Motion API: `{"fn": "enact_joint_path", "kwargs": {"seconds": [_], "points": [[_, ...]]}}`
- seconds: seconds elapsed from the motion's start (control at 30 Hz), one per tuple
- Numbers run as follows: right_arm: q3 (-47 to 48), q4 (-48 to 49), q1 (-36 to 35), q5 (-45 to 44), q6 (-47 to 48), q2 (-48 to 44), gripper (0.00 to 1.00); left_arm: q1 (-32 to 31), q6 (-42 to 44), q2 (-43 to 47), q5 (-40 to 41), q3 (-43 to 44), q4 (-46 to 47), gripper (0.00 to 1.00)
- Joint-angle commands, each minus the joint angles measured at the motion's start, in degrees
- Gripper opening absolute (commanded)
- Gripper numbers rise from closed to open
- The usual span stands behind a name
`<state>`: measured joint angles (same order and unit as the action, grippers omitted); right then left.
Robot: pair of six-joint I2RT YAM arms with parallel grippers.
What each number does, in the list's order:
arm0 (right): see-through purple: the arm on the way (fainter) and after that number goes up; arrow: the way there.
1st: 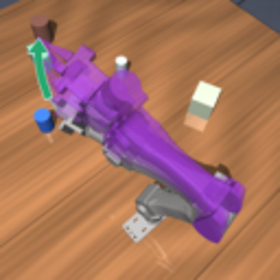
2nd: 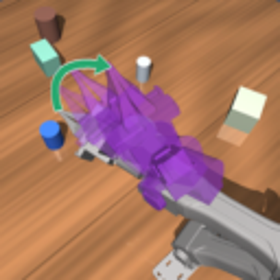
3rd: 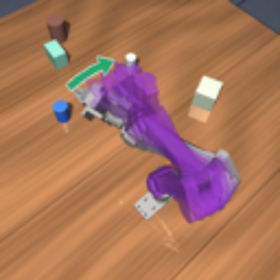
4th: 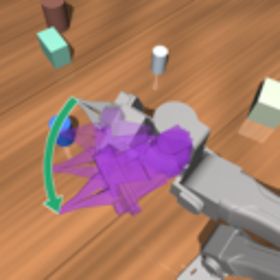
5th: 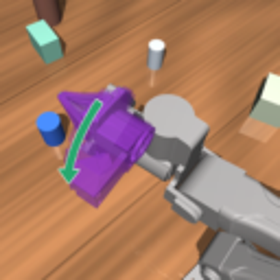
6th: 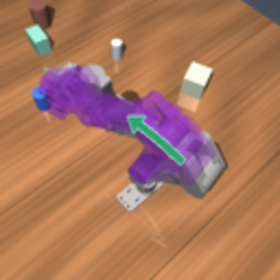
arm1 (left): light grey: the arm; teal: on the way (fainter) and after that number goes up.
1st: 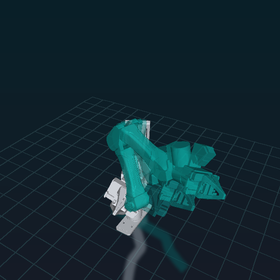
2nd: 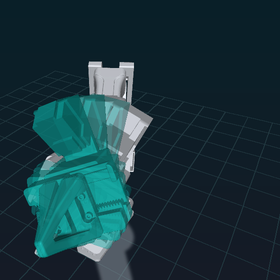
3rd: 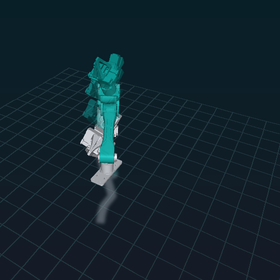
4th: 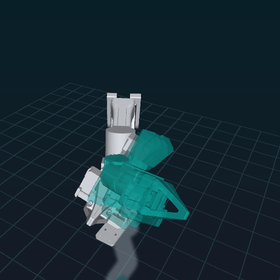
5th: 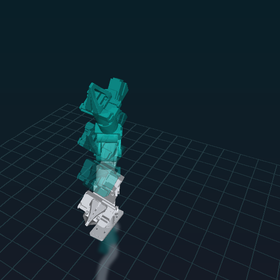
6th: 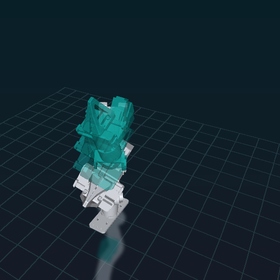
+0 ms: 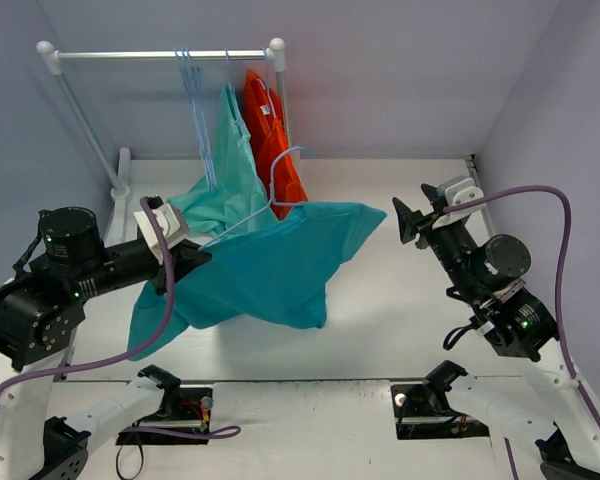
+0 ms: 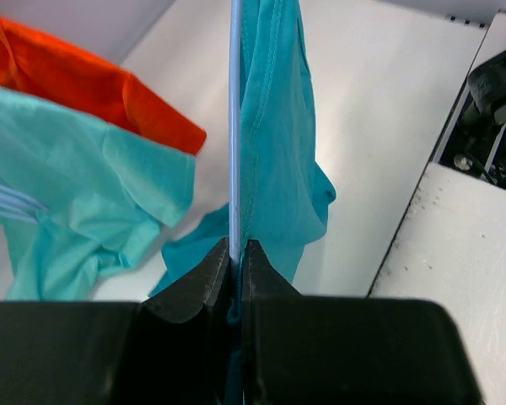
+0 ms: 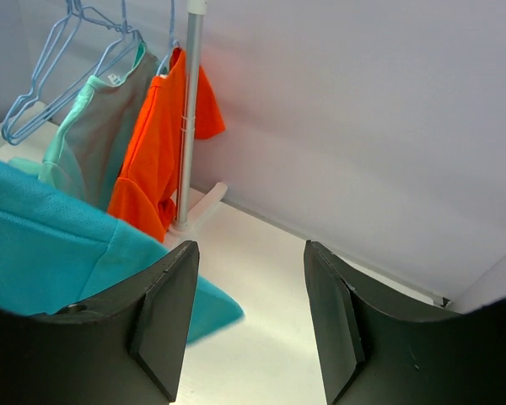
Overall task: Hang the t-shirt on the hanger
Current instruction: Place the T-shirt on the hanger, then place the hanger at the clothesline.
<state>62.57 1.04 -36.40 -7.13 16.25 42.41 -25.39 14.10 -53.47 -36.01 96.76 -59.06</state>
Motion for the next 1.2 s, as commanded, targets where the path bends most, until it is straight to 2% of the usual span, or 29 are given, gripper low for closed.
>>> {"fn": "enact_joint_path", "kwargs": {"seconds": [0.0,0.17,0.6,0.97,1.17], "points": [[-0.4,4.0,0.2,-1.9,-1.0,0.6,0.50,0.0,-2.4,1.2,5.3,-3.7,-1.7,0.00],[-1.3,4.1,0.2,-1.7,-1.5,0.9,0.50,0.0,-4.2,3.7,10.8,-7.7,-5.1,0.00],[-1.8,4.1,0.2,-0.9,-2.6,2.4,0.51,0.0,-6.2,3.1,24.2,-6.3,-14.2,0.00],[-2.0,4.1,0.2,-0.2,-3.3,3.3,0.51,0.0,-9.9,2.3,37.1,-4.1,-14.9,0.00],[-2.4,4.1,0.2,-0.2,-3.4,3.3,0.52,0.0,-10.4,1.5,41.1,-4.6,-15.2,0.00]]}}
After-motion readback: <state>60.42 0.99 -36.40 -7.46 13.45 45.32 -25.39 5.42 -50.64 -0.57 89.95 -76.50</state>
